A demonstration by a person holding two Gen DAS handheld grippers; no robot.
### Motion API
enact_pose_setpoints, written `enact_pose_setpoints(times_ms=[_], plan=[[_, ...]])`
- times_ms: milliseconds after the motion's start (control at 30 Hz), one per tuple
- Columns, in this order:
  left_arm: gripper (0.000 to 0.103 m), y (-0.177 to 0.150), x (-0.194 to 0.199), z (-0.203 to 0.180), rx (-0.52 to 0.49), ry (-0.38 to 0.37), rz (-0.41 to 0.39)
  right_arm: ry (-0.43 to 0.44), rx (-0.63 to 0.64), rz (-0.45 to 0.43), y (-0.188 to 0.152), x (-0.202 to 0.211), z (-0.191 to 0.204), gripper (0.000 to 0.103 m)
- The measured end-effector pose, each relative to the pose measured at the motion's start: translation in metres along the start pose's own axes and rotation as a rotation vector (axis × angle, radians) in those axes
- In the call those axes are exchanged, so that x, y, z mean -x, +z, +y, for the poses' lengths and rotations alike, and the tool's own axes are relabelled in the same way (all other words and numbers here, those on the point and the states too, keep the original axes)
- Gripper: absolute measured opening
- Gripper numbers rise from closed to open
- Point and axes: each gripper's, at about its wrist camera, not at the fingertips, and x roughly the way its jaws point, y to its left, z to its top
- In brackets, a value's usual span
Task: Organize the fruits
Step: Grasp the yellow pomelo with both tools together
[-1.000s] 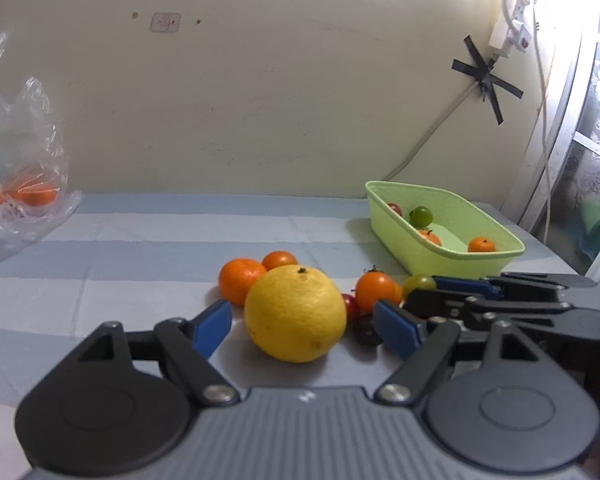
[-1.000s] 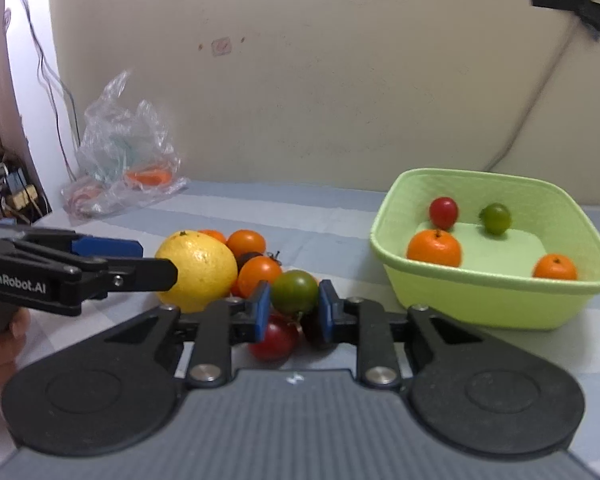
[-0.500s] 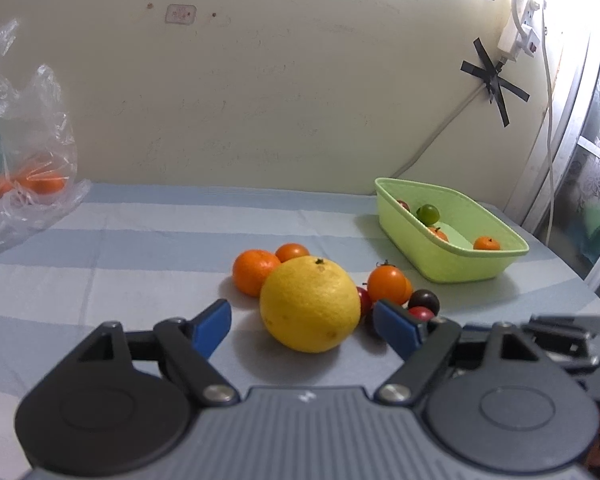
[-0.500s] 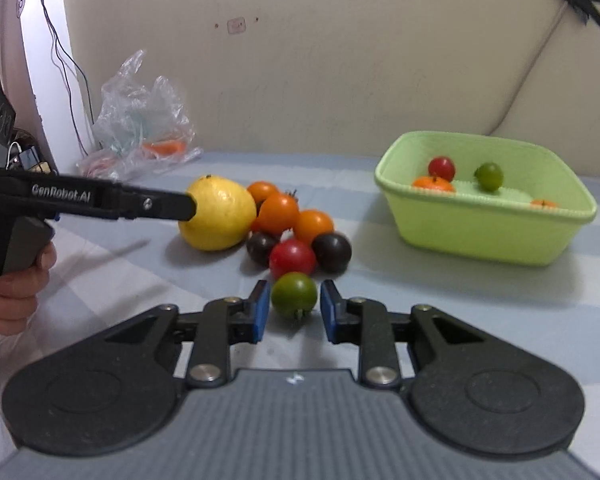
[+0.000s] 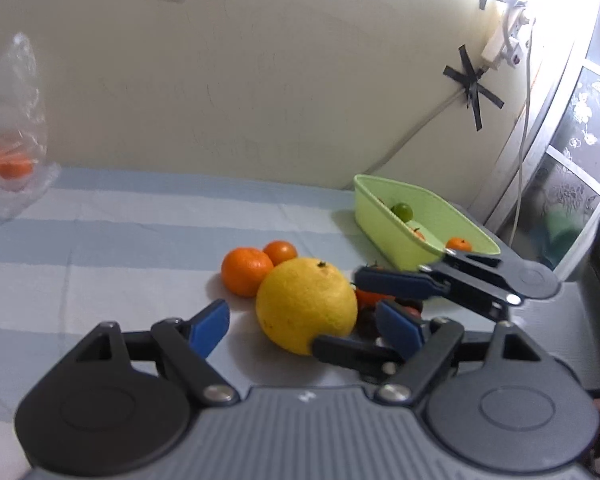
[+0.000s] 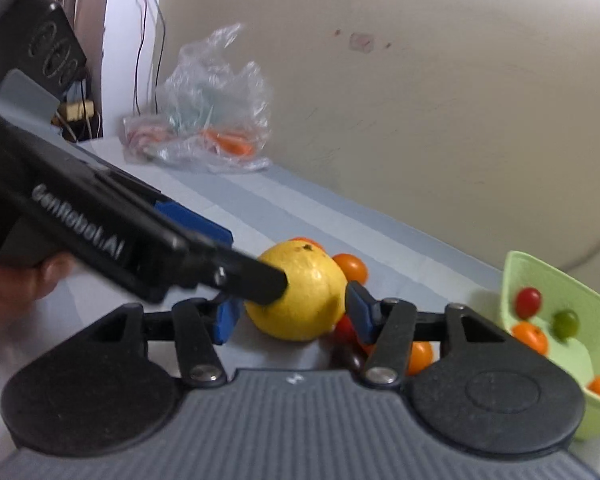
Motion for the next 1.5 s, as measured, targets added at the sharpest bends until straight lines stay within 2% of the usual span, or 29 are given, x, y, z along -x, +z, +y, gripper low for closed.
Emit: enact_pose_setpoints(times_ms=[67,133,167,200,300,400,433,467,500,533,633,733,800,933,1000,1033,1067,1167,1333,1467,1500], plan=[[0.082,0.0,-0.005,0.003,0.015,-0.018,0.009,-0.006,0.028,0.006,0.003,-0.009,0.002,0.065],[0.076,-0.001,-0.011,0.004,0.023,-0.033,0.022,-0.008,0.043,0.012,0.004,-0.015,0.002,0.068],[0.065,-0.002,-0.015,0.004,0.023,-0.04,0.035,-0.01,0.046,0.014,0.004,-0.018,0.003,0.067],[0.06,-0.003,-0.016,0.004,0.03,-0.043,0.041,-0.016,0.051,0.01,0.002,-0.017,0.004,0.067],[0.056,-0.006,-0.008,0.0,0.037,-0.028,0.03,-0.032,0.063,-0.007,-0.003,-0.01,0.01,0.065],[0.056,0.0,0.013,-0.013,0.02,-0.03,-0.017,-0.042,0.06,-0.072,-0.002,0.011,0.013,0.062],[0.056,0.007,0.02,-0.022,-0.005,-0.036,-0.046,-0.055,0.066,-0.105,0.001,0.019,0.013,0.057],[0.052,0.014,0.022,-0.029,-0.02,-0.059,-0.06,-0.071,0.067,-0.133,0.005,0.027,0.01,0.04],[0.047,0.024,0.023,-0.039,-0.033,-0.089,-0.069,-0.09,0.057,-0.148,0.009,0.033,0.005,0.028],[0.047,0.034,0.021,-0.052,-0.065,-0.087,-0.083,-0.151,0.044,-0.166,0.014,0.039,-0.003,0.026],[0.047,0.064,-0.004,-0.078,-0.104,-0.114,-0.075,-0.215,-0.03,-0.181,0.018,0.051,-0.041,0.026],[0.047,0.078,-0.018,-0.081,-0.097,-0.113,-0.082,-0.147,-0.168,-0.146,0.006,0.06,-0.079,0.025],[0.05,0.078,-0.015,-0.071,-0.083,-0.082,-0.101,-0.136,-0.223,-0.139,-0.007,0.067,-0.093,0.027],[0.058,0.062,0.011,-0.03,-0.021,-0.018,-0.136,-0.022,-0.258,-0.102,-0.018,0.068,-0.093,0.028],[0.073,0.05,0.029,-0.006,0.022,0.036,-0.164,0.036,-0.218,-0.098,-0.016,0.062,-0.077,0.041],[0.075,0.043,0.037,0.01,0.06,0.061,-0.172,0.067,-0.202,-0.101,-0.013,0.056,-0.067,0.058],[0.077,0.036,0.042,0.025,0.103,0.074,-0.17,0.088,-0.186,-0.103,-0.008,0.049,-0.058,0.068],[0.079,0.019,0.049,0.056,0.197,0.09,-0.135,0.148,-0.144,-0.075,0.008,0.018,-0.028,0.069],[0.08,0.005,0.037,0.075,0.23,0.099,-0.1,0.176,-0.065,-0.005,0.019,-0.034,0.006,0.069],[0.067,0.01,0.023,0.078,0.225,0.112,-0.074,0.144,-0.025,0.019,0.022,-0.057,0.023,0.069],[0.067,0.012,0.02,0.08,0.23,0.104,-0.066,0.136,-0.024,0.02,0.022,-0.057,0.022,0.07]])
